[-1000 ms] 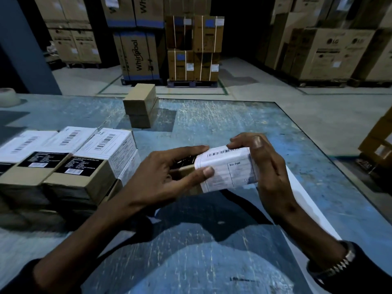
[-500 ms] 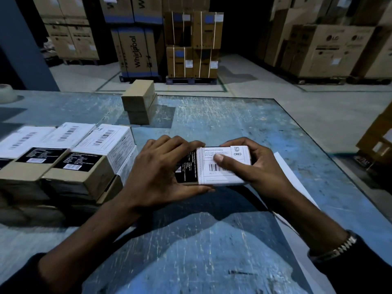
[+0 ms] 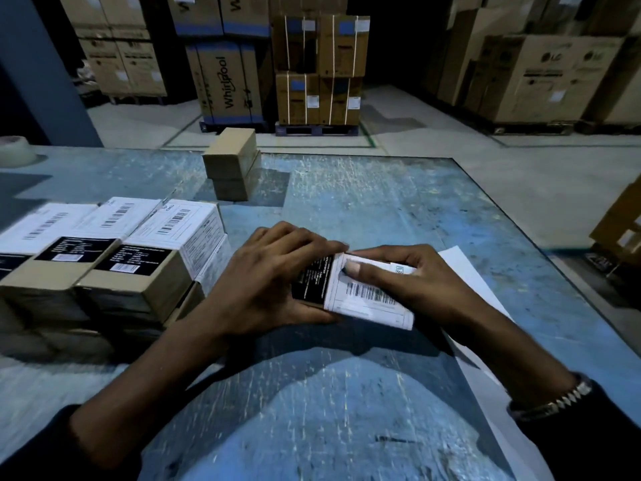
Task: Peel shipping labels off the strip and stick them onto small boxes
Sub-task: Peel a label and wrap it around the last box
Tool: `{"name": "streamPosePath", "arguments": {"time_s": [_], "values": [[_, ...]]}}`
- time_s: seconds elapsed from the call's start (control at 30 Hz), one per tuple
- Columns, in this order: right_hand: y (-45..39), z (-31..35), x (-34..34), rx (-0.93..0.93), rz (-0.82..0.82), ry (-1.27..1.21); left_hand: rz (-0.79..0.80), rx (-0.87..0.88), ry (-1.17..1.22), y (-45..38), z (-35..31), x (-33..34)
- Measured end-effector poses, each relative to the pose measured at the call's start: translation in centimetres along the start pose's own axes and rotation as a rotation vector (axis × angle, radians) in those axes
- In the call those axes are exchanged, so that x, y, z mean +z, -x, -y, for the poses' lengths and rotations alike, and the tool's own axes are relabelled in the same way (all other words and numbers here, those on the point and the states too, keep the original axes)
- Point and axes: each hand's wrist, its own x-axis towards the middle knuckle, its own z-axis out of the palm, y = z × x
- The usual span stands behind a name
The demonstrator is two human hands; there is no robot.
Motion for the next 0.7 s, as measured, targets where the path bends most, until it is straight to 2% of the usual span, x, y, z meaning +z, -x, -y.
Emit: {"name": "streamPosePath", "arguments": {"time_s": [0.1,0.23,0.3,0.4,0.5,0.57,0.63,0.7], "values": [[-0.5,-0.6,-0.2,0.027,-0.072,-0.059,-0.088,-0.062,0.023,0.0,0.2,-0.1],[-1.0,-0.8,0.1,0.126,-0.168,-0.338,-0.199,-0.275,0.102,-0.2,-0.5,0.0],[-1.1,-0.7,0.5,0.169,-0.168,-0.488,-0.227,-0.431,0.233,-0.1,-1.1,0.4],[-1.0,-0.6,1.4,0.193,-0.098,-0.626,-0.196,-0.674,0.561,-0.4,-2.5,1.0],[-0.8,-0.8,2.2,0.222,0.001,-0.528,-0.203,-0.691,0.599,-0.2,-3.2,1.4],[-0.6,-1.1,2.3,0.22,-0.008,-0.377,-0.202,-0.703,0.778,-0.2,-3.5,0.8],[-0.6,-1.3,2.3,0.187,-0.017,-0.25,-0.136,-0.708,0.943,-0.4,-3.9,0.0],[-0.6,-1.4,2.1,0.161,-0.032,-0.155,-0.03,-0.643,0.977,-0.4,-4.5,-0.6]]}}
